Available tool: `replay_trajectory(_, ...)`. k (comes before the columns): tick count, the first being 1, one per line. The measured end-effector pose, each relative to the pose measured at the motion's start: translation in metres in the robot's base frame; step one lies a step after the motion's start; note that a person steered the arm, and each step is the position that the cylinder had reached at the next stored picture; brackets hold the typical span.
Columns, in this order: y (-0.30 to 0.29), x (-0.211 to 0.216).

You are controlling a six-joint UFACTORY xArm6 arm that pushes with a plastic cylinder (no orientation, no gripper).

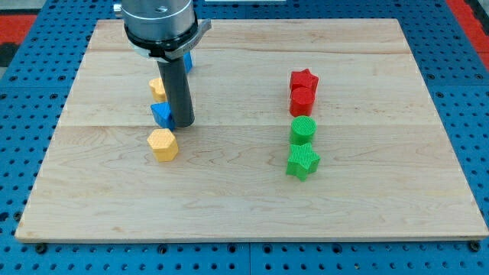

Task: Make a vertical line with blue and yellow blocks

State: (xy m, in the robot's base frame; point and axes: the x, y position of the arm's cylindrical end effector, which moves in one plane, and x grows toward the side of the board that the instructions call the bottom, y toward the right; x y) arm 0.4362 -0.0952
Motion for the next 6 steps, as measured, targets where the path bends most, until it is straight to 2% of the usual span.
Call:
replay_trajectory(1, 0.013, 0.014)
replay_trajectory(2, 0.033, 0.053)
replay_trajectory(4, -0.031, 0.055)
replay_trajectory(5, 0.002, 0.054)
replay_trajectory(6, 0.040, 0.027)
